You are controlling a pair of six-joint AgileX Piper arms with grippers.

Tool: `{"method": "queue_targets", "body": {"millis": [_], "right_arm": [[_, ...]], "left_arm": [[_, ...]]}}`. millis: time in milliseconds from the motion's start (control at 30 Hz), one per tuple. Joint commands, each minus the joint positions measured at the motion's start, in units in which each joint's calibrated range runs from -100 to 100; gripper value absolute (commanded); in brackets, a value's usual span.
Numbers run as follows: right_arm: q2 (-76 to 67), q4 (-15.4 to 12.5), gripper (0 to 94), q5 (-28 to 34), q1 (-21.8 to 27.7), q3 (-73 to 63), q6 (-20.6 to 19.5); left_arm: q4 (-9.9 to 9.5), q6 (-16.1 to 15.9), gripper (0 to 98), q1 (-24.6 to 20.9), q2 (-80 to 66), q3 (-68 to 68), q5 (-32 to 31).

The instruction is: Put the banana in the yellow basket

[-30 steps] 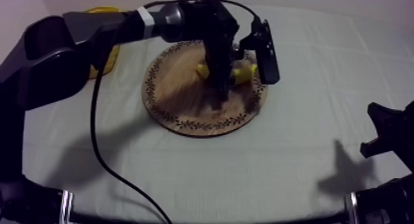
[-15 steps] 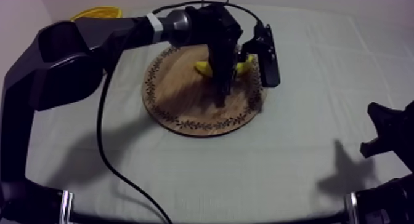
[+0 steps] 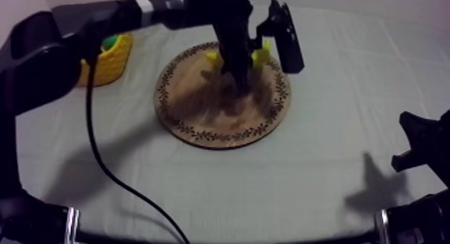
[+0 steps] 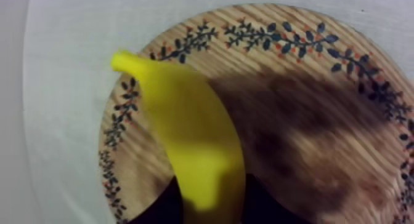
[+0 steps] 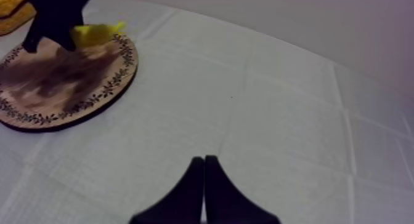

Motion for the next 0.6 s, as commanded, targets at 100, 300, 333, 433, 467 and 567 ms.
{"method": "queue_targets", "body": {"millis": [100,300,333,433,467,567], "right_arm": [[0.0,0.0,0.3,-0.1,0.0,0.0,0.0],[0.0,0.0,0.3,-0.1,0.0,0.0,0.0],[0.0,0.0,0.3,-0.1,0.0,0.0,0.0],[0.0,0.0,0.3,-0.1,0.0,0.0,0.0],[0.0,0.0,0.3,-0.1,0.0,0.0,0.0],[0.0,0.0,0.3,-0.1,0.0,0.0,0.0]], "left_arm": [[2.07,-1.0,28.2,-1.1,-11.6,6.1,2.2],[2.89,0.0,25.3,-2.1,-25.9,16.4,4.5],[2.86,0.3,25.1,-2.2,-28.2,17.8,5.3],[2.96,1.4,25.2,-2.8,-35.2,21.4,8.0],[3.05,1.9,25.6,-3.2,-37.4,22.6,8.6],[3.38,3.6,26.8,-4.5,-44.0,26.2,9.5]]}}
